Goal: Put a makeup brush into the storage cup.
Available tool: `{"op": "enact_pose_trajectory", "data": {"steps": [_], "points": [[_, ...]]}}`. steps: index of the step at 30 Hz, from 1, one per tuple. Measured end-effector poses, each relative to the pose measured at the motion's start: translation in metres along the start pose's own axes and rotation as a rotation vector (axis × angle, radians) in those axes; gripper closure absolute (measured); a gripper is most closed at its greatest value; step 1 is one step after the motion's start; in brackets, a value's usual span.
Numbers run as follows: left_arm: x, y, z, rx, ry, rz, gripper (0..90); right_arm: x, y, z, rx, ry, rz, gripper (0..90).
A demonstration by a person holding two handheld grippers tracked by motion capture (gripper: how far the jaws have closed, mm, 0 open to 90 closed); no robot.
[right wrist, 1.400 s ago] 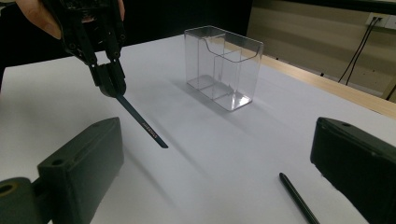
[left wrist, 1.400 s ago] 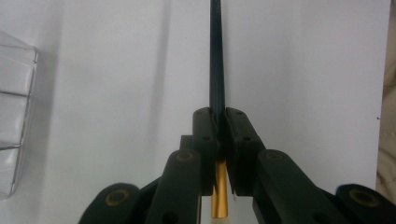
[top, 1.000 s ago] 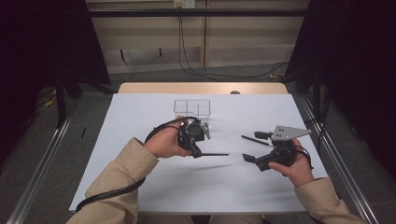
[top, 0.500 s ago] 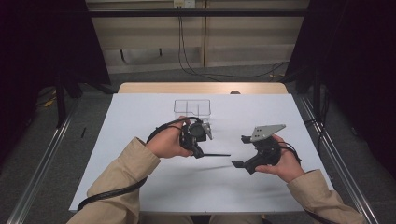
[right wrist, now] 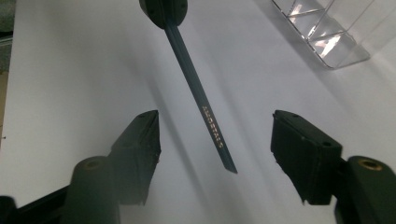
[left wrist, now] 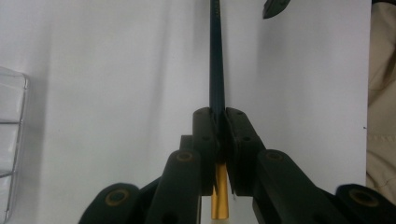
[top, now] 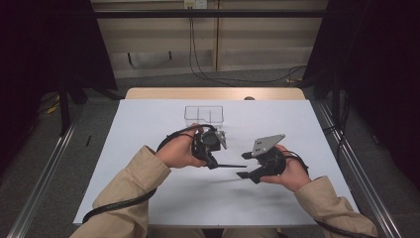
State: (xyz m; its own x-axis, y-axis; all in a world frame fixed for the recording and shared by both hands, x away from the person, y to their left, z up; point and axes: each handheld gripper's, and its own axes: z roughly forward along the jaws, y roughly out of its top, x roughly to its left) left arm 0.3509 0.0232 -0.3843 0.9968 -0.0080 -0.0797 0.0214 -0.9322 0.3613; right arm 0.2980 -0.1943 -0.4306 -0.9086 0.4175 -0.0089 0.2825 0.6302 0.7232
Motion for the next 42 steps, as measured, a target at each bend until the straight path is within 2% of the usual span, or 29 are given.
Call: {"op": "enact_pose_trajectory", "data": {"steps": [6, 18, 22, 26, 30, 38, 40, 42], "points": [[-0.002, 0.002, -0.001, -0.01, -0.002, 0.009, 83.7, 0.002, 0.006, 0.004, 0.009, 0.028, -0.034, 48.0], [-0.002, 0.003, 0.0, -0.014, -0.015, 0.015, 83.7, 0.005, 0.012, 0.014, 0.069, 0.04, -0.078, 62.6], [-0.003, 0.004, 0.0, -0.015, -0.016, 0.027, 83.7, 0.005, 0.012, 0.016, 0.087, 0.048, -0.079, 67.6], [-0.004, 0.005, 0.0, -0.024, -0.023, 0.03, 83.6, 0.004, 0.012, 0.017, 0.097, 0.059, -0.081, 78.8], [-0.004, 0.006, 0.0, -0.023, -0.018, 0.037, 83.6, 0.004, 0.013, 0.019, 0.117, 0.056, -0.092, 80.7], [-0.003, 0.007, -0.004, -0.043, -0.038, 0.06, 83.0, 0.01, 0.016, 0.021, 0.158, 0.084, -0.186, 84.9], [-0.002, 0.007, -0.004, -0.049, -0.042, 0.063, 82.4, 0.01, 0.016, 0.021, 0.16, 0.09, -0.183, 85.0], [-0.002, 0.006, -0.003, -0.069, -0.048, 0.048, 79.5, 0.009, 0.017, 0.02, 0.148, 0.098, -0.188, 85.1]]}}
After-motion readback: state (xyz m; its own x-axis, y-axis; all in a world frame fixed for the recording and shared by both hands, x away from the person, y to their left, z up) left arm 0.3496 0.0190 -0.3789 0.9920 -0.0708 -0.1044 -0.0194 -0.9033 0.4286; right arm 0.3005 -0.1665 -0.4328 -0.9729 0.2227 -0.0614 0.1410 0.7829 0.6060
